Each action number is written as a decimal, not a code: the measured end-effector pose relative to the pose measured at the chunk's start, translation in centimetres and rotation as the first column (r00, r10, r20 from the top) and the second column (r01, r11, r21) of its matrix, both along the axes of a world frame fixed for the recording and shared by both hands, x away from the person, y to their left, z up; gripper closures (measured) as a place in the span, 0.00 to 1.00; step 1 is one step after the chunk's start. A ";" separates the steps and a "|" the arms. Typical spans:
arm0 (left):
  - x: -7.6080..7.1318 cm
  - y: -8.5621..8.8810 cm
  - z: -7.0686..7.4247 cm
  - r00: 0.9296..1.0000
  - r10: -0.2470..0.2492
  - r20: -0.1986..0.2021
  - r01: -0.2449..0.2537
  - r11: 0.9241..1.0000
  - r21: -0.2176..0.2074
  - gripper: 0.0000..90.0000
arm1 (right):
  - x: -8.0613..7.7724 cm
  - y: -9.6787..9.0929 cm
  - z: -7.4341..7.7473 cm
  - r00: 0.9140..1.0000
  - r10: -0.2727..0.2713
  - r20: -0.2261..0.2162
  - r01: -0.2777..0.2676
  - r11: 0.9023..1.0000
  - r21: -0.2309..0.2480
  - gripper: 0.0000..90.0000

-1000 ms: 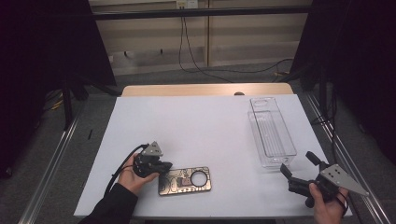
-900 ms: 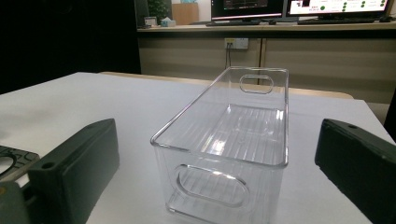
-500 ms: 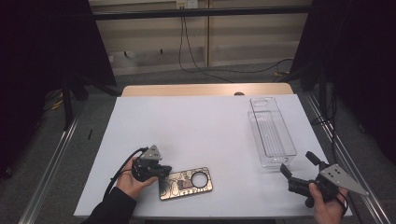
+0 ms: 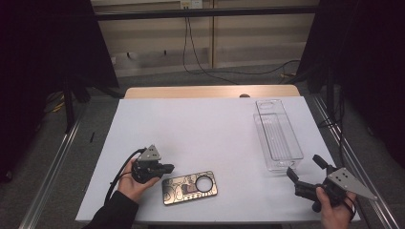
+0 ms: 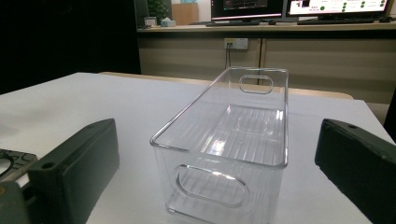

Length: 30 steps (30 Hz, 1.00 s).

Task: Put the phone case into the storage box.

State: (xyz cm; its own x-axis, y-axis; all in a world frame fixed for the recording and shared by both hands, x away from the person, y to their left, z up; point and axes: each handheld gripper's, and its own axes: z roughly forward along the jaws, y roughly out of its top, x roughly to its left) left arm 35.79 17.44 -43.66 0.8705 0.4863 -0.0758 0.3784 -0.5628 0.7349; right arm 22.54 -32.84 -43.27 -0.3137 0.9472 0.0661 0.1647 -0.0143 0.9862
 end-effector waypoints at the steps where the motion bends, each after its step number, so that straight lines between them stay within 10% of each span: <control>1: -0.1 0.1 0.2 1.000 0.011 0.013 -0.011 1.000 -0.017 0.94 | 0.0 0.0 0.0 1.000 0.000 0.000 0.000 1.000 -0.001 0.00; 13: -0.9 0.9 1.2 0.994 0.041 0.100 -0.027 0.991 -0.131 0.63 | 0.0 -0.1 0.0 1.000 -0.004 0.004 0.004 1.000 0.004 0.00; 25: -1.9 2.2 1.9 0.989 0.104 0.104 -0.083 0.977 -0.194 0.09 | 0.0 -0.1 0.0 1.000 -0.003 0.006 0.003 1.000 0.004 0.00; 30: -2.6 2.1 2.3 0.990 0.100 0.097 -0.077 0.975 -0.209 0.05 | -0.1 0.0 0.1 1.000 -0.001 0.007 0.001 1.000 0.002 0.00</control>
